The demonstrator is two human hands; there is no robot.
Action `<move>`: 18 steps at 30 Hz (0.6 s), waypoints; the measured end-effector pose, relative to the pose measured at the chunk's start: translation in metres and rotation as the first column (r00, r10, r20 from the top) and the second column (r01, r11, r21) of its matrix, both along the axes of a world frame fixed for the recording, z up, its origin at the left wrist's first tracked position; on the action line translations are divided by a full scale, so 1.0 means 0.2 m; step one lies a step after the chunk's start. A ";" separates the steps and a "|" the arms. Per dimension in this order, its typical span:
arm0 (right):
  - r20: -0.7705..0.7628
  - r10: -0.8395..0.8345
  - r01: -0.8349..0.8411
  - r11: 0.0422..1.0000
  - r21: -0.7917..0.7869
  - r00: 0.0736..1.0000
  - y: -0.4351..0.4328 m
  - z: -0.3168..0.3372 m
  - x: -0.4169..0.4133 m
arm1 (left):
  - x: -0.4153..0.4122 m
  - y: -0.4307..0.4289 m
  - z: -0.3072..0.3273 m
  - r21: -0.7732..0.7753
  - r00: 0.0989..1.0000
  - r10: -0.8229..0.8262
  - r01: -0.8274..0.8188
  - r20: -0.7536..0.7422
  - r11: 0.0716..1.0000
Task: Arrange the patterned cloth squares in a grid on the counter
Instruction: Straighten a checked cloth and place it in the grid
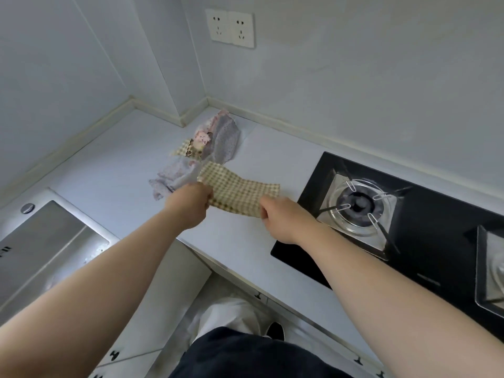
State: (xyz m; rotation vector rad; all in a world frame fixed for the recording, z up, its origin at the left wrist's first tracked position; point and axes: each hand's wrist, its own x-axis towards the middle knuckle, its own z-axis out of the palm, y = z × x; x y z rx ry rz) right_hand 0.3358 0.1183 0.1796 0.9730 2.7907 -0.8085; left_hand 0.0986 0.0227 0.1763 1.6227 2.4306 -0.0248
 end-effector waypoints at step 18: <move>0.156 -0.341 0.352 0.934 -0.056 0.927 0.09 -0.52 -0.21 | -0.44 0.12 -0.45 -0.114 0.946 -0.108 0.149 0.305 0.982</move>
